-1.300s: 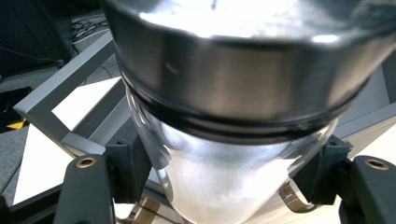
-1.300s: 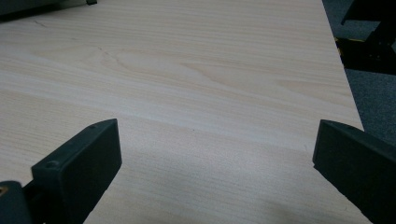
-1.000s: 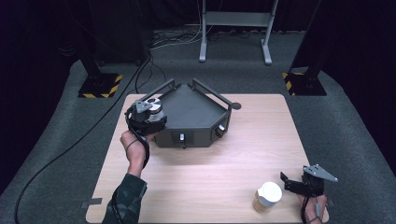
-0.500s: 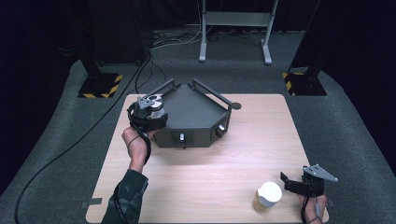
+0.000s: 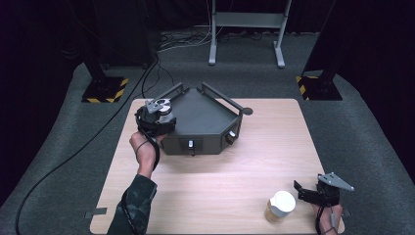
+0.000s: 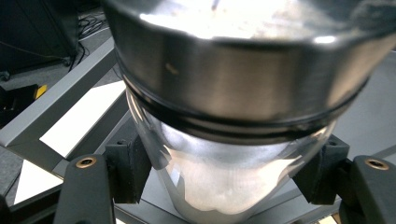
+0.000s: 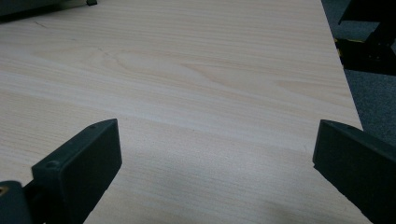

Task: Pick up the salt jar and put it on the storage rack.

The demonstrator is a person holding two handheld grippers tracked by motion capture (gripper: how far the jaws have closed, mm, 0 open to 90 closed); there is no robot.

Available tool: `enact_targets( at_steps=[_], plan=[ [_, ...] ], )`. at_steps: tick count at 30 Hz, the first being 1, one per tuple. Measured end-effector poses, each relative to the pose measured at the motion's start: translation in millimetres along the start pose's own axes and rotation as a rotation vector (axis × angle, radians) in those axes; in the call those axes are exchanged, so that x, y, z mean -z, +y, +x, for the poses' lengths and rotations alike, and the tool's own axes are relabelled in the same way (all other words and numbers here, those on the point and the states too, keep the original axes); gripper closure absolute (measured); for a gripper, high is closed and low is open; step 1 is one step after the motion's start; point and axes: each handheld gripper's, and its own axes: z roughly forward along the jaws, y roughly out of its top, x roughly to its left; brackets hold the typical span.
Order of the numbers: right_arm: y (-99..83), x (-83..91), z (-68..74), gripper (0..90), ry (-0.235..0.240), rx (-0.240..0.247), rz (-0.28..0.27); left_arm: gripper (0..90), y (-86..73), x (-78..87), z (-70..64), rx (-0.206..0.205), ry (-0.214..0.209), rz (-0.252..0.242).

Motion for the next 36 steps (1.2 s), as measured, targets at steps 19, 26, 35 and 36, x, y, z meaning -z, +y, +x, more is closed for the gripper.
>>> enact_targets(
  at_steps=[19,26,35,36],
  plan=[
    [-0.1,0.0,0.5,0.4,-0.002,0.002,0.0,31.6,-4.9,-14.2,1.7,0.011,0.014,0.027],
    [-0.1,0.1,0.7,0.4,-0.002,0.004,0.0,31.6,-6.8,-16.1,3.3,0.015,0.011,0.031],
    [-0.2,0.1,0.6,0.4,-0.002,0.002,-0.001,31.6,-11.1,-16.2,8.3,0.041,-0.004,0.018],
    [-0.2,0.1,0.8,0.4,-0.003,0.003,-0.001,31.6,-11.4,-16.1,8.5,0.041,-0.005,0.018]
  ],
)
